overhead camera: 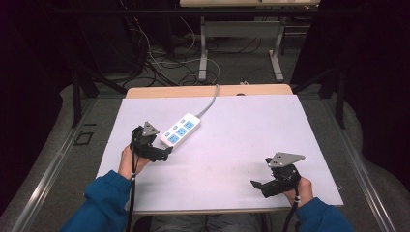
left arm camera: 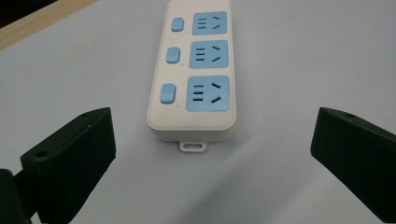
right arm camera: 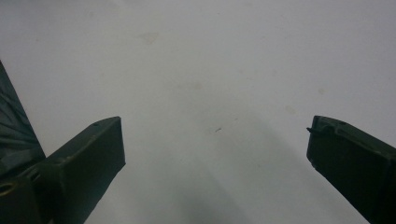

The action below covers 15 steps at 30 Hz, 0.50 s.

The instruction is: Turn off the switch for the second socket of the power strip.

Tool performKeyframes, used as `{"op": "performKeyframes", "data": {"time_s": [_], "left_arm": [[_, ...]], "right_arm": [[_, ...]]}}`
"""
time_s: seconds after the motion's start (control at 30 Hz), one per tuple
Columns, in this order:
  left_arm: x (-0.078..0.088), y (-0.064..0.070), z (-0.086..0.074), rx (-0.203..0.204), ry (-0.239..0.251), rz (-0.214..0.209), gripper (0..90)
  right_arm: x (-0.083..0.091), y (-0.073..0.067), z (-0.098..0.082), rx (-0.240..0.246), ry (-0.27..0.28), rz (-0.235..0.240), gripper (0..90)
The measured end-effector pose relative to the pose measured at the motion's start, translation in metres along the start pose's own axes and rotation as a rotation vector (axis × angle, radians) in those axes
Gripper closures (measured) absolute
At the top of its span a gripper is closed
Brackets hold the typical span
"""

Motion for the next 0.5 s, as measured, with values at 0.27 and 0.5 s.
{"op": "performKeyframes", "data": {"time_s": [0.27,0.5], "left_arm": [[0.014,0.005,-0.013,-0.017,-0.006,-0.002,0.0],[0.029,0.010,-0.024,-0.015,0.002,-0.007,0.0]], "right_arm": [[0.000,-0.001,0.000,0.002,0.001,0.002,3.9],[0.000,0.000,0.001,0.008,0.003,0.000,3.9]]}}
Point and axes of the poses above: each handheld gripper's, and its own axes: x roughly backward along the jaws, z roughly out of its top, y roughly to its right, the point moved 9 cm from there along -x, roughly forward along the jaws, and after that the axes turned 13 degrees about x, right-handed, at the moved point
